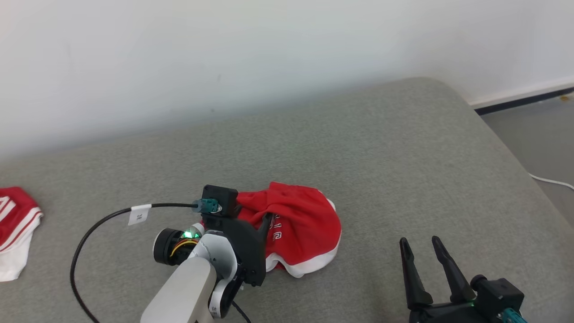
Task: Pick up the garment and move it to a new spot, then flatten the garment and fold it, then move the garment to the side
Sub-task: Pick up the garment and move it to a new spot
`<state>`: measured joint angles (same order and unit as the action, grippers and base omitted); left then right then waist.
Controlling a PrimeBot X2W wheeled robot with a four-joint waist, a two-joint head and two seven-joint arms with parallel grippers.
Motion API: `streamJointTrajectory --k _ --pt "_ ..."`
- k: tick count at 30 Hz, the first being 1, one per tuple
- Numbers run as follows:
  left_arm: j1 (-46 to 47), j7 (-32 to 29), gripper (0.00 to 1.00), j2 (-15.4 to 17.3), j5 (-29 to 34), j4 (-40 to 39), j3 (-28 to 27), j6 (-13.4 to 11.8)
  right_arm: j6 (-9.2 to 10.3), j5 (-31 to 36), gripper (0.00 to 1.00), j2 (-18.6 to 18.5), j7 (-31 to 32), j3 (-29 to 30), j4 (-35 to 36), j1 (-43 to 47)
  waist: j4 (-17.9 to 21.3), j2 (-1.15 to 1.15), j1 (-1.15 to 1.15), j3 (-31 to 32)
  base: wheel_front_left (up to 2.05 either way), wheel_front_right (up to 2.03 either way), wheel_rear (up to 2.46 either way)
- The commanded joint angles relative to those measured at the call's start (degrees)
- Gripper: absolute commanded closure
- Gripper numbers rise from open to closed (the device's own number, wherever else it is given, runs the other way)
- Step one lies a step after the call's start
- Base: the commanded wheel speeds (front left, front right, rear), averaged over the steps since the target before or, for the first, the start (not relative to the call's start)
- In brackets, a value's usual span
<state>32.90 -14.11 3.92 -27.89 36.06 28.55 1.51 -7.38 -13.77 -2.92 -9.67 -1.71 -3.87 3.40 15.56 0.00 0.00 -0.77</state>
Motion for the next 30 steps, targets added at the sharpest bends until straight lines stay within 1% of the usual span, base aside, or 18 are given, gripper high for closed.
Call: streamJointTrajectory --k 1,2,4,5,6,7,9,11,16,18,21,24,30 --pt "-1.57 0.96 0.0 -0.16 -0.46 -1.21 -0.36 -0.35 -0.22 -0.21 0.0 0.07 -0.49 0.43 -0.11 0.61 -2.66 0.0 0.0 0.94 0.0 0.0 0.0" --pt "-3.12 2.92 0.0 0.41 -0.83 -3.95 -1.11 -1.0 -0.22 -0.24 0.0 0.08 -0.51 0.88 -0.22 0.79 -4.06 0.0 0.0 1.31 0.0 0.0 0.0" --pt "-5.34 5.17 0.0 1.26 -0.65 -7.1 -1.57 -1.66 -0.22 -0.27 0.0 0.08 -0.72 1.69 -0.28 1.02 -5.67 0.0 0.0 1.62 0.0 0.0 0.0" --pt "-5.34 5.17 0.0 1.26 -0.65 -7.1 -1.57 -1.66 -0.22 -0.27 0.0 0.08 -0.72 1.69 -0.28 1.02 -5.67 0.0 0.0 1.62 0.0 0.0 0.0" --pt "-8.21 7.8 0.0 2.15 -0.63 -10.45 -2.34 -2.41 -0.22 -0.17 0.0 0.09 -0.87 2.32 -0.37 1.19 -7.08 0.0 0.0 1.98 0.0 0.0 0.0" --pt "-8.21 7.8 0.0 2.15 -0.63 -10.45 -2.34 -2.41 -0.22 -0.17 0.0 0.09 -0.87 2.32 -0.37 1.19 -7.08 0.0 0.0 1.98 0.0 0.0 0.0" --pt "-11.49 11.15 0.0 3.15 -0.27 -14.04 -3.33 -3.6 -0.22 0.04 0.0 0.08 -1.01 3.05 -0.43 1.33 -8.42 0.0 0.0 2.32 0.0 0.0 0.0" --pt "-15.19 14.69 0.0 3.25 -1.48 -17.32 -4.9 -4.56 -0.22 0.18 0.0 0.08 -1.02 3.78 -0.45 1.46 -9.67 0.0 0.0 2.63 0.0 0.0 0.0" --pt "-23.62 25.02 0.0 4.65 -1.69 -23.09 -8.5 -5.75 -0.22 0.5 0.0 0.1 -1.05 5.01 -0.74 1.66 -12.0 0.0 0.0 3.41 0.0 0.0 0.0" --pt "-26.46 27.54 0.0 4.63 -1.9 -24.59 -9.96 -6.0 -0.22 0.61 0.0 0.08 -1.23 5.31 -0.93 1.75 -12.59 0.0 0.0 3.76 0.0 0.0 0.0" --pt "-30.38 29.11 0.0 4.99 -0.43 -26.33 -11.97 -6.23 -0.22 0.75 0.0 0.08 -1.6 5.34 -1.3 2.12 -13.41 0.0 0.0 4.21 0.0 0.0 0.0" --pt "-33.41 29.37 0.0 4.81 3.15 -29.09 -14.35 -5.86 -0.22 0.96 0.0 0.11 -1.97 4.57 -2.02 2.47 -13.96 0.0 0.0 4.63 0.0 0.0 0.0" --pt "-40.05 29.33 0.0 2.93 8.93 -32.77 -20.12 -3.61 -0.22 1.51 0.0 0.07 -2.69 3.4 -3.85 3.61 -14.47 0.0 0.0 5.36 0.0 0.0 0.0"
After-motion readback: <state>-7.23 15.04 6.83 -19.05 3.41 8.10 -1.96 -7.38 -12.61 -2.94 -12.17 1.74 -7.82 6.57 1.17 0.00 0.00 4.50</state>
